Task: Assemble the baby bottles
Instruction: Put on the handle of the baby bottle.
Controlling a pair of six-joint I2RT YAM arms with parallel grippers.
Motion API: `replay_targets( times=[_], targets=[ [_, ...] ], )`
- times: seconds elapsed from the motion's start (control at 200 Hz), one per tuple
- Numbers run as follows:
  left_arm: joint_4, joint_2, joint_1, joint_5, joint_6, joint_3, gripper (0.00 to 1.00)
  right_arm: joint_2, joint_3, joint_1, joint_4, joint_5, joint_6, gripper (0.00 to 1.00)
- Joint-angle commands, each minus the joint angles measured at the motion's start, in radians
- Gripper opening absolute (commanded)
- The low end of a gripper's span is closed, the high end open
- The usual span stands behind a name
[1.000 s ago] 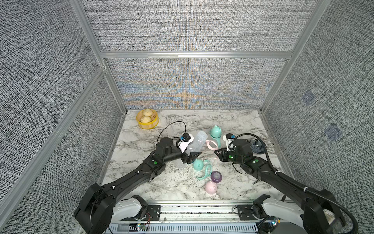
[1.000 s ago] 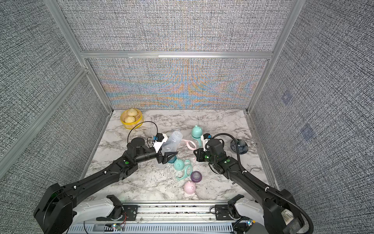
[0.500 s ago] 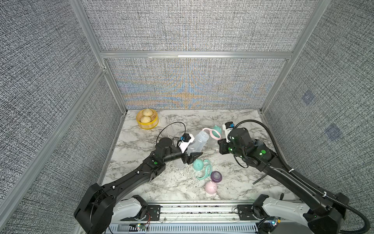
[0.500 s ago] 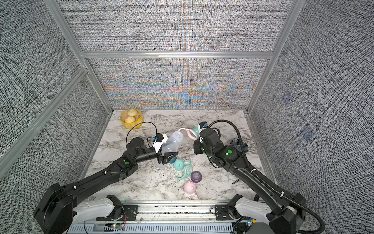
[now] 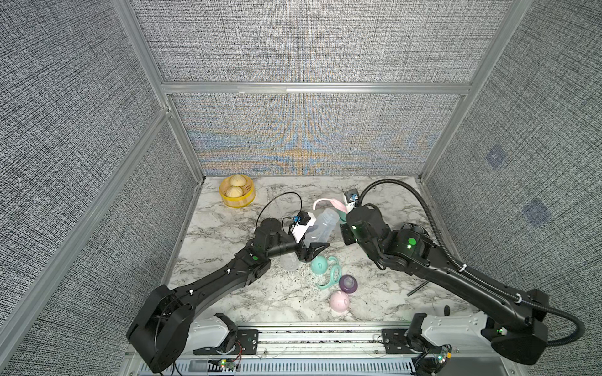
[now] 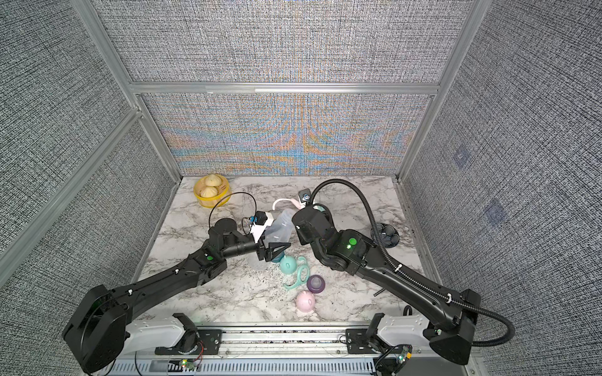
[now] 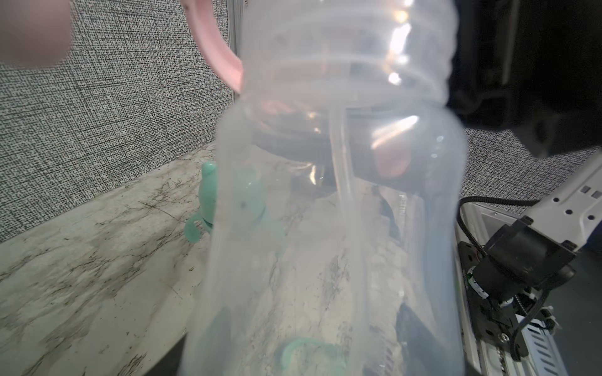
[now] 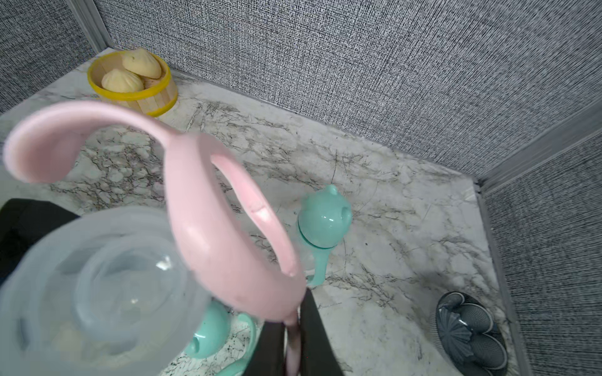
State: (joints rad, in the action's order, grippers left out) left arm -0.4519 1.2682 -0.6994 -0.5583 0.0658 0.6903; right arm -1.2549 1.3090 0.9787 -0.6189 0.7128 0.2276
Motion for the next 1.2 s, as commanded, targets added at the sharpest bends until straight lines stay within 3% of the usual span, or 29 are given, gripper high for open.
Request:
replay_targets(
  times=[0.0, 0.135, 0.711, 0.901, 1.191],
  targets=[
    [-0.045, 0.011, 0.0, -0.032, 0.024, 0.011, 0.03, -0.016, -0.002, 0.038, 0.04, 0.18, -0.079, 0.0],
    [-0.049, 0.028, 0.0, -0.029, 0.031, 0.018, 0.03, -0.036, -0.015, 0.089, 0.095, 0.276, -0.137, 0.0],
    [-0.07, 0.039, 0.0, -0.027, 0.059, 0.026, 0.01, -0.057, -0.14, 0.219, 0.319, 0.473, -0.357, 0.0],
    [-0.077, 0.043, 0.0, -0.026, 0.073, 0.029, 0.01, -0.053, -0.206, 0.252, 0.434, 0.504, -0.447, 0.0],
    [-0.109, 0.028, 0.0, -0.007, 0.085, 0.012, 0.0, -0.039, -0.246, 0.256, 0.478, 0.542, -0.461, 0.0]
  ],
)
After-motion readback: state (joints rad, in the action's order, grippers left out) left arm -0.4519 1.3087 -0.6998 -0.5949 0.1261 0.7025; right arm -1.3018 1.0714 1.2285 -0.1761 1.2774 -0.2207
